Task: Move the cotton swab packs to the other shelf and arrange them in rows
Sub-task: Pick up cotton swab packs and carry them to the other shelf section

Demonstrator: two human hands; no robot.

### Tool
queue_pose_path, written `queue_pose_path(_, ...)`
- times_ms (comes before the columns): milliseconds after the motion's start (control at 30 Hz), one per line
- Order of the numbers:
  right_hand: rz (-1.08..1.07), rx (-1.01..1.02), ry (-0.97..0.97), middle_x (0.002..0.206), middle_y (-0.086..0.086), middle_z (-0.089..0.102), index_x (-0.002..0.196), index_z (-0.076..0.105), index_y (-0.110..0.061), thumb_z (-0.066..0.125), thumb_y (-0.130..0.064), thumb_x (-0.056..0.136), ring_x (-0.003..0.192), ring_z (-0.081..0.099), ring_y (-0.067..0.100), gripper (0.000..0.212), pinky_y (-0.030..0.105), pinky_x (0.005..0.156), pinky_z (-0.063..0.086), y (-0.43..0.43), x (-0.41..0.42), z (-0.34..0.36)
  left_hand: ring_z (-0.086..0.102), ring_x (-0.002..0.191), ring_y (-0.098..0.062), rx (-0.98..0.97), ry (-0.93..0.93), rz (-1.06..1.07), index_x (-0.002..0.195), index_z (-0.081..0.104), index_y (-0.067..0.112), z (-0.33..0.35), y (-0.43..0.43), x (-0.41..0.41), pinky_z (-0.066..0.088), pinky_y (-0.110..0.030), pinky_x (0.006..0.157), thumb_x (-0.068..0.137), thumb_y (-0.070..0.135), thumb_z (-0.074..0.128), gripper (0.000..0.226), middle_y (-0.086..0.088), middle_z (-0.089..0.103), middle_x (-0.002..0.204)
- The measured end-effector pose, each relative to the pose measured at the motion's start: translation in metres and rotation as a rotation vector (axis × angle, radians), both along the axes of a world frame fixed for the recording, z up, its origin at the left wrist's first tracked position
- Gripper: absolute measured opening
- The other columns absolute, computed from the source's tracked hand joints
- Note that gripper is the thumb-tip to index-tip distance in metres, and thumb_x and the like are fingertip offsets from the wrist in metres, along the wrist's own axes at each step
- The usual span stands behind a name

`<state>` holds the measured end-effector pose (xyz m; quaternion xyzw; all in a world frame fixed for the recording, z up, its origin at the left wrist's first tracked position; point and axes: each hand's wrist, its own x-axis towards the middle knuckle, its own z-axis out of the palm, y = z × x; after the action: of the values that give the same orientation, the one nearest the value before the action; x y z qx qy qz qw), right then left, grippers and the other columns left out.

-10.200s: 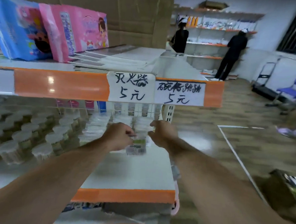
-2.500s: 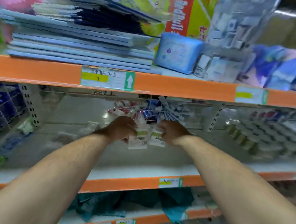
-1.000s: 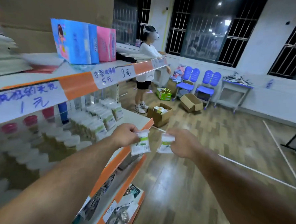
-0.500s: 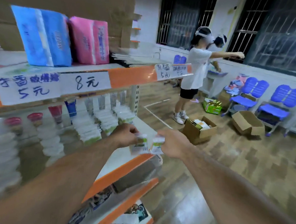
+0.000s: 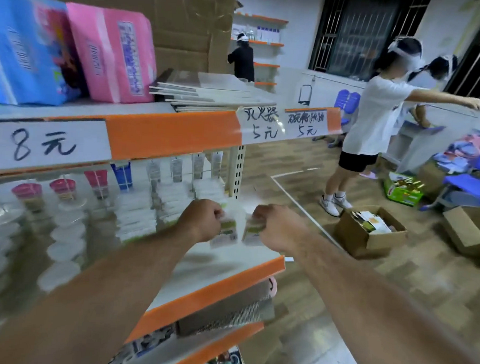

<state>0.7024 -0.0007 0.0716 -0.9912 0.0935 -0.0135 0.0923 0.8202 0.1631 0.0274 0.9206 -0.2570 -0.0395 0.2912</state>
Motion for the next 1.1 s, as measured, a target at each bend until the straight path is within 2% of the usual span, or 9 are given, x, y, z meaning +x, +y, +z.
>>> queue_pose_path(133,0.014,0.032,0.011,0.109,-0.007,0.059,0.11,0.058,-0.029,0.041,-0.015,0.07,0.1,0.059,0.022,0.046,0.029,0.07,0.051,-0.025,0.024,-0.004,0.063,0.096,-0.027,0.093,-0.091,0.055,0.107,0.074,0.019,-0.007,-0.016,0.014,0.048,-0.028,0.078,0.084,0.01,0.06,0.028,-0.006,0.071,0.11)
queue_pose_path(233,0.012,0.11,0.037,0.107,-0.006,0.061,0.112,0.061,-0.03,0.043,-0.007,0.07,0.096,0.058,0.02,0.051,0.029,0.072,0.051,-0.043,0.039,-0.006,0.063,0.105,-0.029,0.126,-0.094,0.1,0.109,0.074,0.022,-0.015,-0.026,0.019,0.051,-0.032,0.087,0.085,0.009,0.058,0.031,-0.007,0.069,0.119)
queue_pose_path(333,0.058,0.123,0.018,0.106,-0.007,0.062,0.11,0.062,-0.03,0.041,-0.004,0.07,0.093,0.058,0.017,0.052,0.027,0.07,0.05,-0.06,0.057,-0.01,0.063,0.097,-0.027,0.18,-0.165,0.135,0.103,0.075,0.021,-0.02,-0.034,0.019,0.053,-0.034,0.08,0.086,0.001,0.055,0.033,-0.007,0.07,0.109)
queue_pose_path(467,0.146,0.104,0.015,0.104,-0.01,0.06,0.111,0.061,-0.032,0.044,-0.004,0.071,0.095,0.057,0.016,0.052,0.023,0.058,0.037,-0.079,0.076,-0.021,0.059,0.098,-0.027,0.301,-0.268,0.167,0.101,0.074,0.017,-0.021,-0.045,0.019,0.052,-0.036,0.08,0.086,-0.003,0.053,0.032,-0.006,0.064,0.102)
queue_pose_path(567,0.22,0.124,0.002,0.107,-0.006,0.063,0.108,0.062,-0.028,0.044,-0.002,0.07,0.092,0.056,0.018,0.049,0.026,0.064,0.044,-0.093,0.087,-0.023,0.059,0.098,-0.028,0.353,-0.268,0.189,0.096,0.072,0.015,-0.02,-0.051,0.02,0.051,-0.035,0.077,0.081,-0.004,0.054,0.03,-0.006,0.062,0.098)
queue_pose_path(667,0.293,0.123,0.0,0.105,-0.003,0.066,0.099,0.061,-0.023,0.045,-0.003,0.069,0.093,0.059,0.022,0.039,0.027,0.068,0.045,-0.101,0.097,-0.025,0.06,0.099,-0.029,0.389,-0.269,0.221,0.102,0.072,0.015,-0.019,-0.057,0.022,0.051,-0.035,0.079,0.081,-0.003,0.058,0.032,-0.007,0.064,0.101)
queue_pose_path(800,0.361,0.154,-0.004,0.1,-0.003,0.067,0.083,0.05,-0.031,0.045,-0.003,0.066,0.092,0.061,0.023,0.034,0.027,0.066,0.045,-0.103,0.107,-0.024,0.06,0.1,-0.026,0.466,-0.29,0.236,0.105,0.07,0.018,-0.019,-0.059,0.022,0.051,-0.036,0.081,0.081,0.002,0.061,0.03,-0.004,0.063,0.104)
queue_pose_path(967,0.394,0.165,-0.018,0.103,0.0,0.068,0.095,0.062,-0.028,0.044,-0.003,0.067,0.091,0.061,0.025,0.041,0.028,0.067,0.048,-0.1,0.113,-0.024,0.059,0.101,-0.025,0.507,-0.29,0.258,0.109,0.069,0.018,-0.018,-0.058,0.024,0.051,-0.036,0.082,0.083,0.005,0.062,0.029,-0.004,0.062,0.106)
queue_pose_path(1100,0.404,0.158,-0.024,0.11,0.003,0.068,0.095,0.06,-0.03,0.042,-0.007,0.067,0.096,0.061,0.028,0.04,0.033,0.076,0.054,-0.097,0.113,-0.027,0.058,0.102,-0.024,0.51,-0.28,0.267,0.112,0.067,0.017,-0.021,-0.058,0.026,0.051,-0.036,0.084,0.083,0.003,0.062,0.032,-0.004,0.061,0.107)
